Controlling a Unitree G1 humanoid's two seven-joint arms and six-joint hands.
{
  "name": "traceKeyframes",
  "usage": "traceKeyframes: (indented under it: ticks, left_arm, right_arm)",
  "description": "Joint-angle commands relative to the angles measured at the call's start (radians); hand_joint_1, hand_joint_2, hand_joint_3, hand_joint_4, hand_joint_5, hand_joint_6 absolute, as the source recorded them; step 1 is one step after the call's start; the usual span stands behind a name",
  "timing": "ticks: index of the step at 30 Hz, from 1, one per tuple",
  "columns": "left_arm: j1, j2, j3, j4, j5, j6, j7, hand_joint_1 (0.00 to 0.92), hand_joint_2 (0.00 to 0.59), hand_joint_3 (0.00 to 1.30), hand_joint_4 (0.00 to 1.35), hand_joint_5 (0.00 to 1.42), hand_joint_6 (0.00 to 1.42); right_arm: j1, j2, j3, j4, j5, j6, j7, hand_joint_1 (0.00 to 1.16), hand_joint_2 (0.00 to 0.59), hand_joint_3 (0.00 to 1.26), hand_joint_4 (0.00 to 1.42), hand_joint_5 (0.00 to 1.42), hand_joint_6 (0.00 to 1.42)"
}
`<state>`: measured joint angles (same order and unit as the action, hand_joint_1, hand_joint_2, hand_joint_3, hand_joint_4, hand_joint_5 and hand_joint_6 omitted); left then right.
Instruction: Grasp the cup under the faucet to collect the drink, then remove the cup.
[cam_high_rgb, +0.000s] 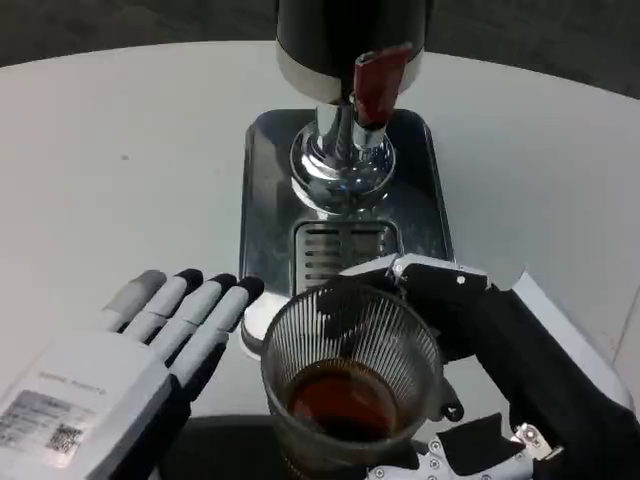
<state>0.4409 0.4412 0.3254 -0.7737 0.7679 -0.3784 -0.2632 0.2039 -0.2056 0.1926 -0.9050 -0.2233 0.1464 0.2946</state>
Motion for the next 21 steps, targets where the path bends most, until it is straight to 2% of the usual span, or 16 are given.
traceKeyframes:
  ticks: [1, 6, 13, 21]
  left_arm:
    - [-0.007, 0.001, -0.017, -0.014, 0.018, 0.013, -0.015, 0.0, 0.032, 0.0, 0.0, 0.0, 0.0]
    - [-0.022, -0.008, -0.031, -0.017, 0.035, 0.034, -0.009, 0.0, 0.031, 0.0, 0.0, 0.0, 0.0]
    - [-0.04, -0.001, -0.041, -0.015, 0.035, 0.048, -0.017, 0.0, 0.029, 0.0, 0.0, 0.0, 0.0]
    - [-0.038, 0.001, -0.054, -0.013, 0.036, 0.055, -0.026, 0.0, 0.028, 0.0, 0.0, 0.0, 0.0]
  right_arm:
    - [0.014, 0.012, -0.004, -0.035, 0.03, -0.026, -0.02, 1.1, 0.085, 0.78, 0.98, 1.04, 1.41]
    - [0.012, 0.012, -0.002, -0.036, 0.027, -0.035, -0.03, 1.1, 0.085, 0.79, 0.98, 1.04, 1.41]
    - [-0.007, 0.011, -0.006, -0.03, 0.03, -0.03, -0.035, 1.1, 0.085, 0.79, 0.98, 1.04, 1.41]
    - [-0.007, 0.022, 0.027, -0.015, 0.007, -0.031, -0.058, 1.1, 0.085, 0.79, 0.98, 1.04, 1.42]
